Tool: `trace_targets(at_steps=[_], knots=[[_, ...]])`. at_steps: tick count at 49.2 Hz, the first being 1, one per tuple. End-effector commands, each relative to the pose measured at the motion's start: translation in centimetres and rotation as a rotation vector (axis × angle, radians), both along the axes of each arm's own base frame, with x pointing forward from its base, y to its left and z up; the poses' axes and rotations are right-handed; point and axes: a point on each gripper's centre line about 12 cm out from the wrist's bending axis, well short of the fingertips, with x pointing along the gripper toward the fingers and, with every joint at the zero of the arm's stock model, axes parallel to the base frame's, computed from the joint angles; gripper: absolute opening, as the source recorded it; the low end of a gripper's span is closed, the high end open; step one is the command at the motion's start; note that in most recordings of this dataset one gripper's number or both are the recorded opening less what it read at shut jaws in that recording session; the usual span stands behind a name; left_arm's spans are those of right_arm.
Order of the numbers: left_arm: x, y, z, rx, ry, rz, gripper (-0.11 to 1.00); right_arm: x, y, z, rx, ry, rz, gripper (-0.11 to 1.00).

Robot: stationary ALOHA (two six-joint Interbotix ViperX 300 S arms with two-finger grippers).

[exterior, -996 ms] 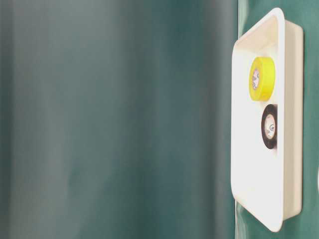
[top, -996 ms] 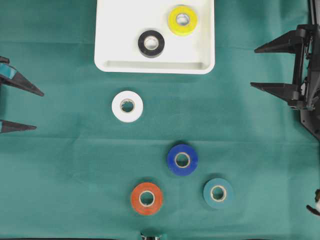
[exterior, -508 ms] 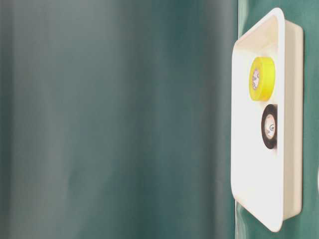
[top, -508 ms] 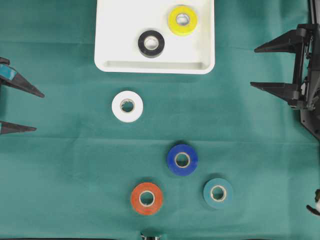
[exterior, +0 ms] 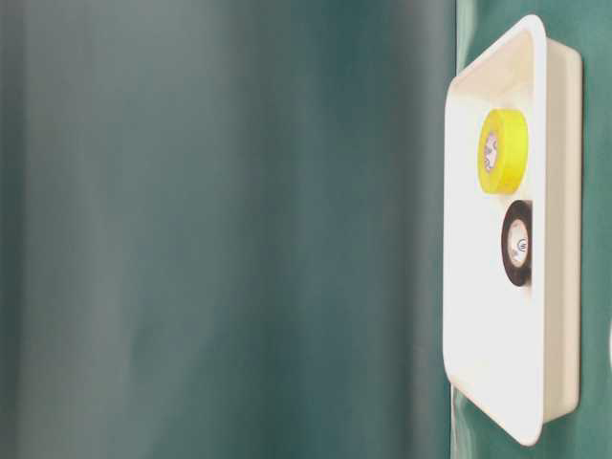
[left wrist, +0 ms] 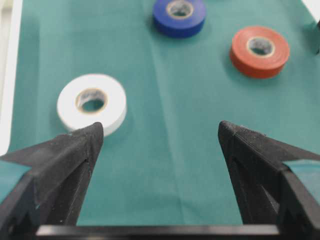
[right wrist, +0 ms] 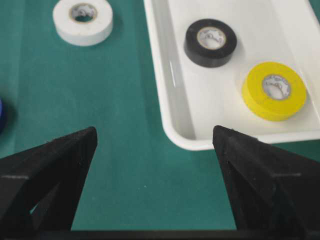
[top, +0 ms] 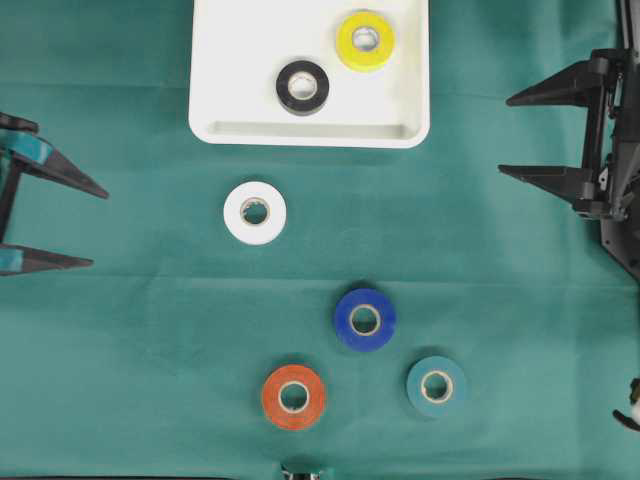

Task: Pick up the tape from a random location and place it into the white case.
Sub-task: 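Move the left gripper across the table toward the teal tape roll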

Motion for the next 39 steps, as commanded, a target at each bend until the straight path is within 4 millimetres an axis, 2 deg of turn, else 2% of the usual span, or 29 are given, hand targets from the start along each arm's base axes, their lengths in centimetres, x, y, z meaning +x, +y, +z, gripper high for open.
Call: trace_targets(at_steps=[1,13,29,39], knots=[[1.5,-0.8,1.3,-0.008,-0.03,-0.022,0.93,0.4,-0.1,1.1,-0.003,-0.024,-0.002,0.89],[5.3,-2.1,1.9,-0.004,-0.007,-0.041,0.93,0.4,-0.1,1.0,-0.006,-0.016,-0.003,0.89],[12.5,-3.9,2.9,0.008,0.042,-0.041,0.93,0.4,-0.1,0.9,-0.011,-0.008,-0.003,0.89],[16.8,-5.6,4.0,0.01,0.04,-0.061,0.93,0.3,-0.2,0.7,-0.019,0.012,-0.006,0.89]])
